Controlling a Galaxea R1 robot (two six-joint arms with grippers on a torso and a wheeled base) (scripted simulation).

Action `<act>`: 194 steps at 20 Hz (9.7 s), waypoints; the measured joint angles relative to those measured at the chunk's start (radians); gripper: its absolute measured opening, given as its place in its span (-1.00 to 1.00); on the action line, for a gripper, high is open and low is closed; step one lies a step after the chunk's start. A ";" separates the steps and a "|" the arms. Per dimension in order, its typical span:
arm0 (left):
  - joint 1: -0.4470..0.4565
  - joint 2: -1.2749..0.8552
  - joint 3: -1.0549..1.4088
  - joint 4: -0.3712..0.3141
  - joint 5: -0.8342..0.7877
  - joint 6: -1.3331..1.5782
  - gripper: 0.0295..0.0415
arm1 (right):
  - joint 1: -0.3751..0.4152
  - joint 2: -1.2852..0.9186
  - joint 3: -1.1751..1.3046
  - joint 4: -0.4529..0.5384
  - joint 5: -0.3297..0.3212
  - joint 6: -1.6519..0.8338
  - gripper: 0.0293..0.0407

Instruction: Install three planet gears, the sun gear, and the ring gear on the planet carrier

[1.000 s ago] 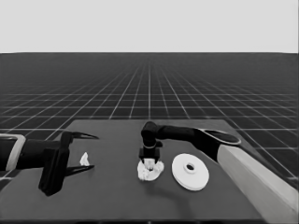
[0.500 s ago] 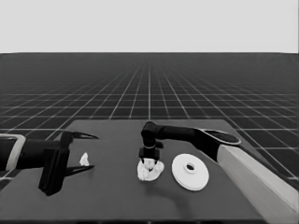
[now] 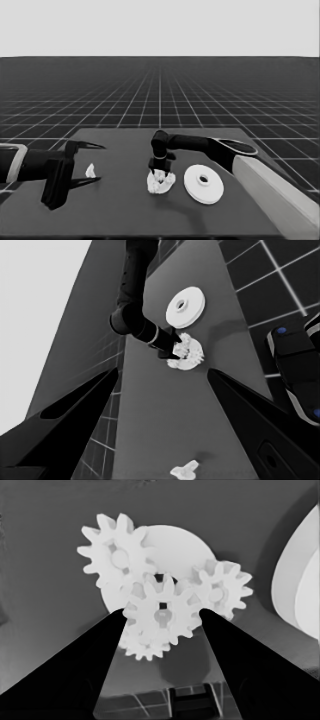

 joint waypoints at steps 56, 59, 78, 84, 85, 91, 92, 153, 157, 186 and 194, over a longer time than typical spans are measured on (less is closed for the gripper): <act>0.000 0.000 0.000 0.000 0.000 0.000 0.49 | -0.008 -0.002 -0.001 0.000 0.000 0.586 -0.72; 0.000 0.000 0.000 0.000 0.000 0.000 0.49 | -0.008 -0.002 -0.001 0.000 0.000 0.618 -0.72; 0.000 0.000 0.000 0.000 0.000 0.000 0.49 | -0.008 -0.002 -0.001 0.000 0.000 0.806 0.34; 0.000 0.000 0.000 0.000 0.000 0.000 0.49 | -0.008 -0.002 -0.002 0.000 0.000 0.811 0.61; 0.000 0.000 0.000 0.000 0.000 0.000 0.49 | -0.008 -0.002 -0.002 0.000 0.000 0.811 0.61; 0.000 0.000 0.000 0.000 0.000 0.000 0.49 | 0.119 -0.018 0.070 0.104 -0.040 -0.117 0.62; 0.000 0.000 0.000 0.000 0.000 0.000 0.49 | 0.123 -0.018 0.071 0.109 -0.040 -0.147 0.62; 0.000 0.000 0.000 0.000 0.000 0.000 0.49 | 0.128 -0.048 0.113 0.115 -0.040 -0.181 -0.03; 0.000 0.000 0.000 0.000 0.000 0.000 0.49 | 0.091 -0.028 0.072 0.077 -0.029 -0.200 -0.03; 0.000 0.000 0.000 0.000 0.000 0.000 0.49 | 0.020 -0.018 0.034 0.024 -0.010 -0.060 -0.03; 0.000 0.000 0.000 0.000 0.000 0.000 0.49 | 0.018 -0.019 0.033 0.023 -0.010 0.010 -0.03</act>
